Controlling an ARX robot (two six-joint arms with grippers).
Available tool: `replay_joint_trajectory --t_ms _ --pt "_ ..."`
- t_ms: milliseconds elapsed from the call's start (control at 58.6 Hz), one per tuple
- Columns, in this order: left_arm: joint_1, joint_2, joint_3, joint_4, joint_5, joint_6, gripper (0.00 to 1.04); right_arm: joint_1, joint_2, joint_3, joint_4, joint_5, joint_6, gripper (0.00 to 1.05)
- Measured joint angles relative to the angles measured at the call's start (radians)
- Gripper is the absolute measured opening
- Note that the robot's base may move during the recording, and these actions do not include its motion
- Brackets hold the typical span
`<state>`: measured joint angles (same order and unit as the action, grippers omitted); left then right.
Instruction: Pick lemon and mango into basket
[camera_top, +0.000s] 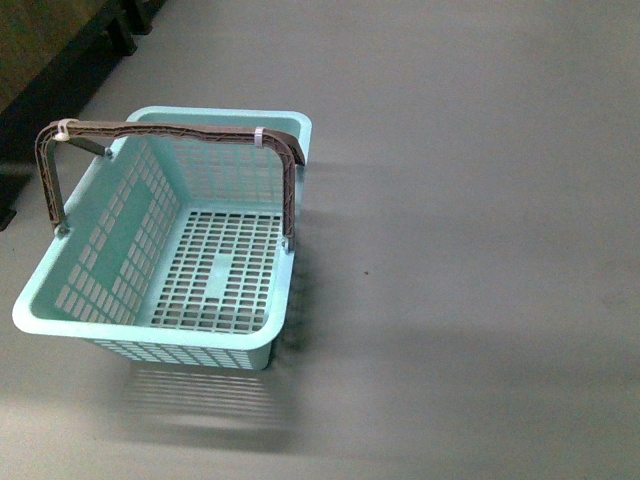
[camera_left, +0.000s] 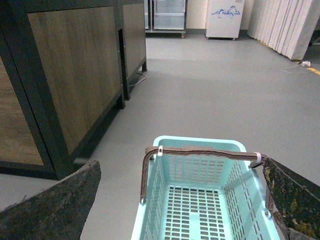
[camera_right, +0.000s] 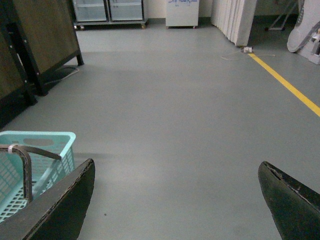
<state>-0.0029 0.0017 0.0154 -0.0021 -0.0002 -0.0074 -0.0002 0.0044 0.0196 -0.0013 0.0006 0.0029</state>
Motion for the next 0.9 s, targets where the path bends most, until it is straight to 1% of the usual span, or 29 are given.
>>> replay_joint_trajectory --t_ms 529,546,563,580,597,614,631,649,683,700,768,785,819,905 --pt "0.0 0.0 0.0 0.0 0.0 0.0 0.98 0.0 0.0 0.0 0.0 0.0 0.0 0.96" --pt "-0.003 0.005 0.002 -0.007 -0.014 -0.005 0.98 0.0 0.0 0.0 0.0 0.0 0.0 0.96" --pt "-0.009 0.015 0.008 -0.025 -0.034 -0.024 0.98 0.0 0.0 0.0 0.0 0.0 0.0 0.96" --pt "-0.027 0.043 0.033 -0.088 -0.095 -0.05 0.98 0.0 0.0 0.0 0.0 0.0 0.0 0.96" --pt "-0.04 0.064 0.048 -0.126 -0.124 -0.083 0.98 0.0 0.0 0.0 0.0 0.0 0.0 0.96" --pt "-0.063 0.119 0.081 -0.193 -0.185 -0.119 0.98 0.0 0.0 0.0 0.0 0.0 0.0 0.96" --pt "-0.09 0.225 0.133 -0.275 -0.262 -0.209 0.98 0.0 0.0 0.0 0.0 0.0 0.0 0.96" --pt "-0.094 0.287 0.154 -0.289 -0.27 -0.261 0.98 0.0 0.0 0.0 0.0 0.0 0.0 0.96" --pt "-0.093 0.416 0.19 -0.257 -0.259 -0.39 0.98 0.0 0.0 0.0 0.0 -0.001 0.0 0.96" --pt "-0.091 0.443 0.197 -0.251 -0.257 -0.402 0.98 0.0 0.0 0.0 0.0 0.0 0.0 0.96" --pt "-0.064 0.62 0.245 -0.122 -0.171 -0.572 0.98 0.0 0.0 0.0 0.0 0.0 0.0 0.96" --pt "-0.061 0.645 0.253 -0.103 -0.161 -0.582 0.98 0.0 0.0 0.0 0.0 0.0 0.0 0.96" --pt "-0.044 0.758 0.282 -0.01 -0.113 -0.68 0.98 0.0 0.0 0.0 0.0 0.0 0.0 0.96" --pt "-0.023 0.93 0.326 0.124 -0.053 -0.797 0.98 0.0 0.0 0.0 0.0 0.0 0.0 0.96"
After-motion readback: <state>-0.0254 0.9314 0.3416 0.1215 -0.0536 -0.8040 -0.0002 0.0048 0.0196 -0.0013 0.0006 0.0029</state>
